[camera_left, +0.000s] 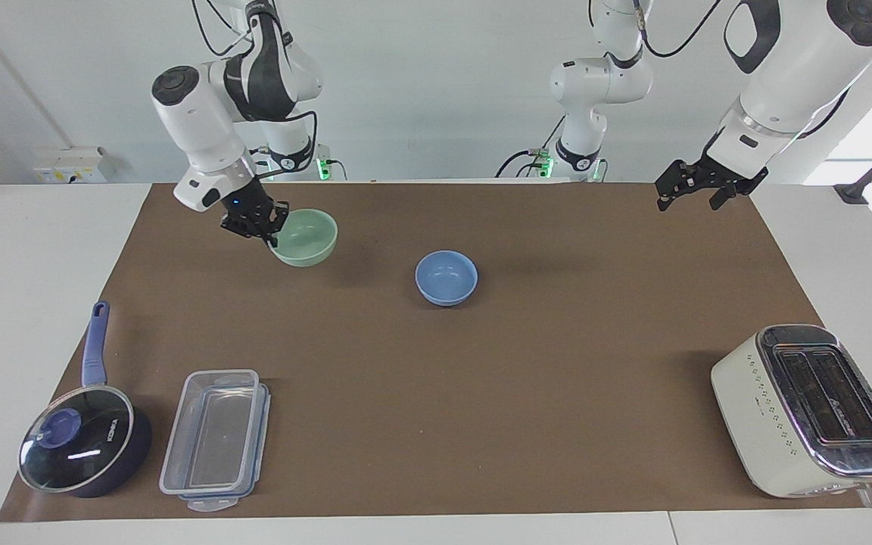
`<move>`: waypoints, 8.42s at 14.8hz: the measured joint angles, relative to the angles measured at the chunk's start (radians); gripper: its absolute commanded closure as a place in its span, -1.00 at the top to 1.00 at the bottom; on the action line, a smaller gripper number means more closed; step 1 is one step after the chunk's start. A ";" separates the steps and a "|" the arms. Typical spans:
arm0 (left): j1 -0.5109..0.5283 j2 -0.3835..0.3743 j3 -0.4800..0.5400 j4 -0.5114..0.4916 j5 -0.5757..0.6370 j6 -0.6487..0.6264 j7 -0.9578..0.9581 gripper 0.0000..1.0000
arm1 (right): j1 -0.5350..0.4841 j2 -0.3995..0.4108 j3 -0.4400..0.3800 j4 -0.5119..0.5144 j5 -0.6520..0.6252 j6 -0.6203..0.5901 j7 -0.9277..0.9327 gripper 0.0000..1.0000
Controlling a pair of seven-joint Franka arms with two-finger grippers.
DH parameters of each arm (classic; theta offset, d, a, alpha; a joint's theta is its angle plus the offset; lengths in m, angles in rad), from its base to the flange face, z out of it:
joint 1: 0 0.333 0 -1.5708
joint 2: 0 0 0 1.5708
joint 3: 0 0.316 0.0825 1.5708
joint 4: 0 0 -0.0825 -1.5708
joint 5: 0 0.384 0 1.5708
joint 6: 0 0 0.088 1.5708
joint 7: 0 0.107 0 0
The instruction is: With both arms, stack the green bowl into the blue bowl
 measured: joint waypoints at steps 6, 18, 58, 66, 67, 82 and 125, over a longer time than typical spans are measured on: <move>0.000 0.007 0.000 0.000 0.000 0.001 0.000 1.00 | 0.211 0.227 0.001 0.158 0.005 0.118 0.212 -1.00; 0.012 0.009 0.010 0.000 0.000 0.002 -0.001 1.00 | 0.343 0.378 -0.003 0.246 -0.105 0.097 0.419 -1.00; 0.013 0.009 0.010 0.000 0.000 0.002 -0.001 1.00 | 0.009 0.135 -0.019 0.214 -0.123 -0.113 0.224 1.00; 0.013 0.009 0.010 0.000 0.000 0.002 -0.001 1.00 | -0.199 0.116 -0.025 0.272 -0.178 -0.217 0.191 1.00; 0.013 0.009 0.010 0.000 0.000 0.002 -0.001 1.00 | -0.208 0.117 -0.025 0.296 -0.193 -0.244 0.191 1.00; 0.013 0.009 0.010 0.000 0.000 0.002 -0.001 1.00 | -0.209 0.240 -0.017 0.701 -0.267 -0.611 0.190 1.00; 0.013 0.009 0.010 0.000 0.000 0.002 -0.001 1.00 | -0.198 0.209 -0.069 0.727 -0.232 -0.720 0.095 1.00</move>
